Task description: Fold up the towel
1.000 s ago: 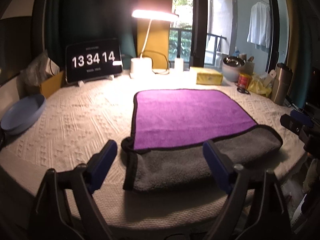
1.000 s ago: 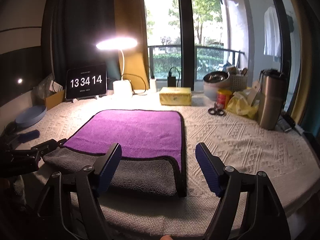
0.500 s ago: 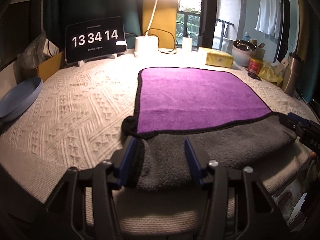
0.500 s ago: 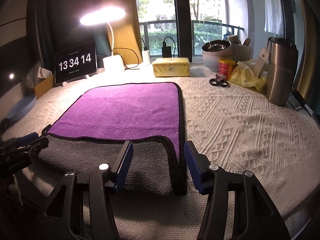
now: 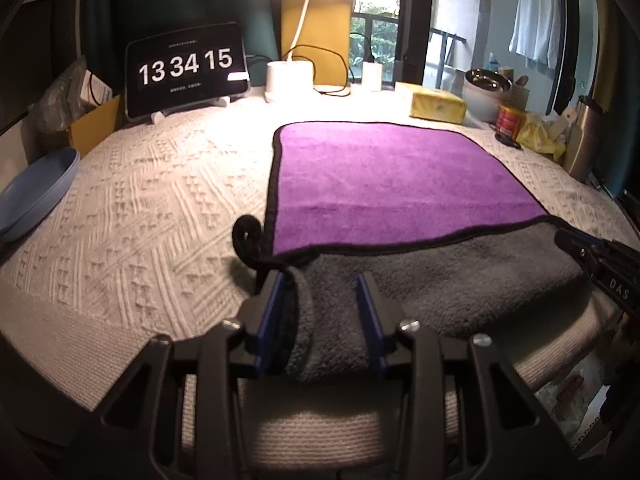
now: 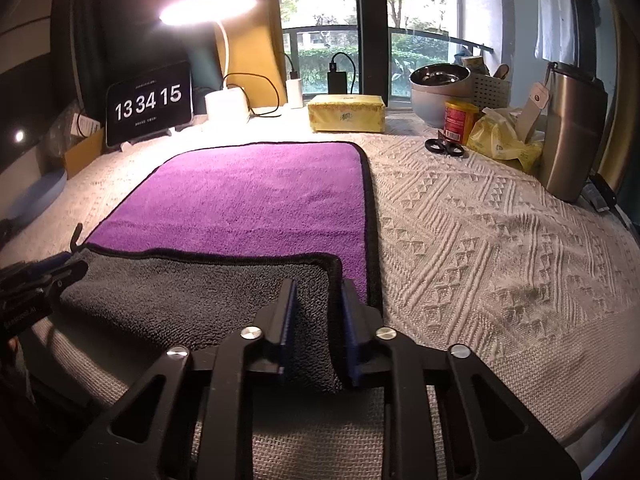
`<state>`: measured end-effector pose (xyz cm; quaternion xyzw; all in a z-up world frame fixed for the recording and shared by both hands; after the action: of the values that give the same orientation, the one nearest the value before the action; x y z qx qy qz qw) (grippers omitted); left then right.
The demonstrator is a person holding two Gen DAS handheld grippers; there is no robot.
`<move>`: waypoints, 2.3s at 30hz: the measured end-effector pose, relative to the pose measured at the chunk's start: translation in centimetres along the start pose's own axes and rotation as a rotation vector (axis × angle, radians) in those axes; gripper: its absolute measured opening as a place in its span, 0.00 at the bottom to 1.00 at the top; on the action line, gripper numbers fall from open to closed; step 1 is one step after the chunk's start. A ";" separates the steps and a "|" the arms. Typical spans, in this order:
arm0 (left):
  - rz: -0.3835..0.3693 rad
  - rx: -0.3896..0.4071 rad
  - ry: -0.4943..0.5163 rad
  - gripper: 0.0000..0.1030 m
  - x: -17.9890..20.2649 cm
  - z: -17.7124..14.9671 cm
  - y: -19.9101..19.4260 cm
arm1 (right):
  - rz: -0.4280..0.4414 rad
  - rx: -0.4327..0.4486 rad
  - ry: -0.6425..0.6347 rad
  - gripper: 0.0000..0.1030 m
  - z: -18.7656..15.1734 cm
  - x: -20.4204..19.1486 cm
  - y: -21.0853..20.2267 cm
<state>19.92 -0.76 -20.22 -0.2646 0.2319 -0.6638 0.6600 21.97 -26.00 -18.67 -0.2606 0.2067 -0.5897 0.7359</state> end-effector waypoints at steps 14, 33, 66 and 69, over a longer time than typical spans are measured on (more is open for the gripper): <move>-0.062 0.025 -0.031 0.13 0.1 1.1 -1.5 | -0.012 0.089 -0.040 0.06 1.9 -0.5 -2.3; -0.088 0.152 0.026 0.13 1.4 6.5 -3.8 | -0.003 0.195 -0.071 0.05 5.6 -1.2 -4.0; -0.083 0.291 0.081 0.13 2.0 14.6 -1.4 | -0.059 0.312 -0.114 0.05 13.6 -0.3 -1.3; -0.083 0.297 0.090 0.13 2.2 15.3 -0.7 | -0.066 0.316 -0.124 0.05 14.2 -0.2 -0.8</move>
<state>29.49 -2.31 -8.16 -0.1433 0.1493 -0.7286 0.6530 30.04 -23.89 -7.13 -0.1840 0.0569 -0.6214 0.7595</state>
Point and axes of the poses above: each gripper's, at about its wrist camera, not at the fingertips, and y roughly the way its jaws point, x to its right, z to its top, the point moved 9 cm from there along y, roughly the way its jaws point
